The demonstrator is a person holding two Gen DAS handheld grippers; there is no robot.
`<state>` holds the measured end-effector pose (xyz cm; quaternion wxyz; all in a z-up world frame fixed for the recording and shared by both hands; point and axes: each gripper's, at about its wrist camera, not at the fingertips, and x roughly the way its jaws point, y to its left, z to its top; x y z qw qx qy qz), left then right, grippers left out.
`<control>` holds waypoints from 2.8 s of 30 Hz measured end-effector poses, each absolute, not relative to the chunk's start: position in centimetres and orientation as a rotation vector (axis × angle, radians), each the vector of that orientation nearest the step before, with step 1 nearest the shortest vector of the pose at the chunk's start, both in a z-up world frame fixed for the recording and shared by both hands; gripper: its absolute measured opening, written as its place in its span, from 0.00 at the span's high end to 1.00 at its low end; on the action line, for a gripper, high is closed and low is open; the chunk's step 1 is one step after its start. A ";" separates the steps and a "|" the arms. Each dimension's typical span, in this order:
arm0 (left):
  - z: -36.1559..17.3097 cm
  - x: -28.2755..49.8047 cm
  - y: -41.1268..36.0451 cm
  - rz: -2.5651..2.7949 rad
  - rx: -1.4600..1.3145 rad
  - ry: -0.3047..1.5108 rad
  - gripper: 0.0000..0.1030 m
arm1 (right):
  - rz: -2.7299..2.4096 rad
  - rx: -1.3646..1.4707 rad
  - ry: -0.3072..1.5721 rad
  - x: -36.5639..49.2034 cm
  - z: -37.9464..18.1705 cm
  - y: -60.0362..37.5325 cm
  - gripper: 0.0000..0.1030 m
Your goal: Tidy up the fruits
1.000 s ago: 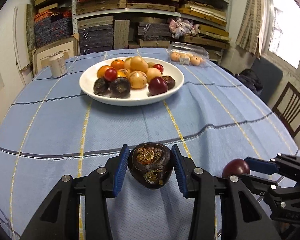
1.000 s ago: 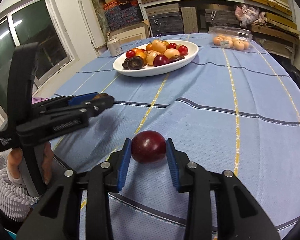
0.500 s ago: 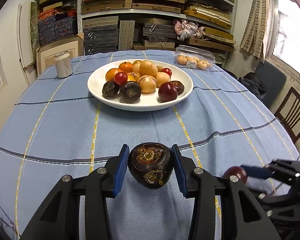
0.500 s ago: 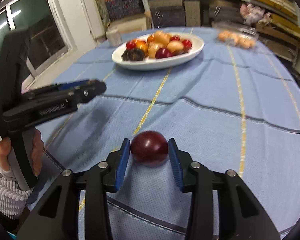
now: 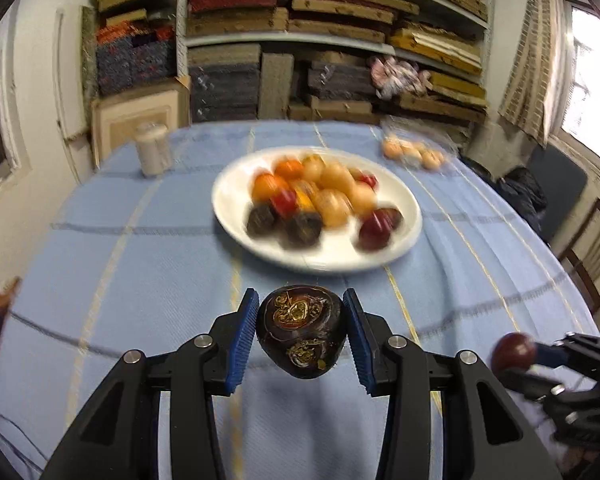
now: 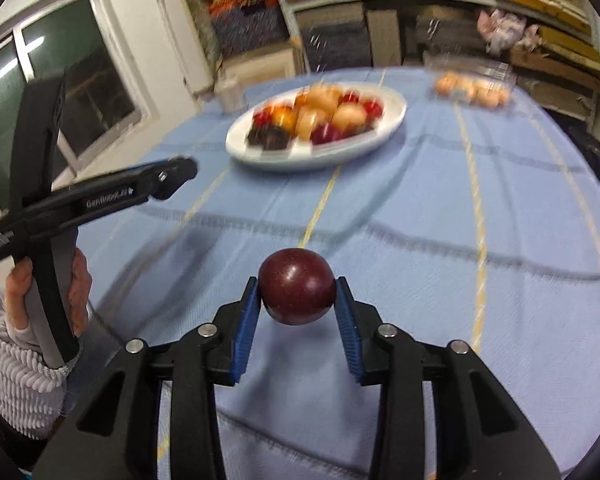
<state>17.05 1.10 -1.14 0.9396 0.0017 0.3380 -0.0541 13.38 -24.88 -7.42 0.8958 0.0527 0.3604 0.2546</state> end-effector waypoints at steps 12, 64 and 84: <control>1.0 25.8 -0.5 -0.097 -0.032 0.691 0.58 | 0.508 0.151 0.631 25.1 -0.7 -22.5 0.64; -0.2 14.1 1.4 0.047 -0.056 0.495 0.04 | 0.062 0.026 0.392 16.0 -5.0 -21.7 0.04; -0.9 18.3 4.0 -0.036 -0.112 0.629 0.04 | 0.214 0.004 0.548 20.5 -5.8 -20.2 0.04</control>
